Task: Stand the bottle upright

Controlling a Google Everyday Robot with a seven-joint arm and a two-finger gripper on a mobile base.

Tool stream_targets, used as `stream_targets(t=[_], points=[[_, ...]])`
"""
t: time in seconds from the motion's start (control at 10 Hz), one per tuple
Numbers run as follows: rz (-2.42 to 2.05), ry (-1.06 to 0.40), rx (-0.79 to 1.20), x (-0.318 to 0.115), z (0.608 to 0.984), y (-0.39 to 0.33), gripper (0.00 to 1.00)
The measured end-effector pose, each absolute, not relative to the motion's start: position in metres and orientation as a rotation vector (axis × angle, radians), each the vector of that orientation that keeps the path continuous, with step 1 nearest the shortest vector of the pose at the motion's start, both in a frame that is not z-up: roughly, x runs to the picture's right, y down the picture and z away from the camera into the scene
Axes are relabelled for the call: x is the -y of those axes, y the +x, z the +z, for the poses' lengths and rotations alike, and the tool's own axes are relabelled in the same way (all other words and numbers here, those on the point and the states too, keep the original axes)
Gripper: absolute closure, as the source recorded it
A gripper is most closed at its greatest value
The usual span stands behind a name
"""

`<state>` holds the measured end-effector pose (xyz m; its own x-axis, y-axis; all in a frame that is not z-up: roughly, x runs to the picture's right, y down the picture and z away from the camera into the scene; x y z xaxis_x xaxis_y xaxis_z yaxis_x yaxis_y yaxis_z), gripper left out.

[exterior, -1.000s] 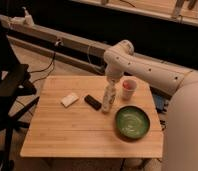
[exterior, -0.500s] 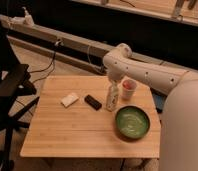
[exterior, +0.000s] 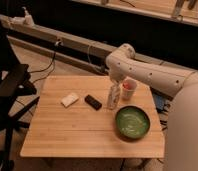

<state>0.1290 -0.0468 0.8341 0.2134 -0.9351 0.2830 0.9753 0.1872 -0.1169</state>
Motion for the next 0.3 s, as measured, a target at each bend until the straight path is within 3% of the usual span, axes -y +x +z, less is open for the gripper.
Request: stream_targets(t=[0.3], points=[[-1.354,-0.278,0.172,0.0521,0.8234,0.1232,0.21]])
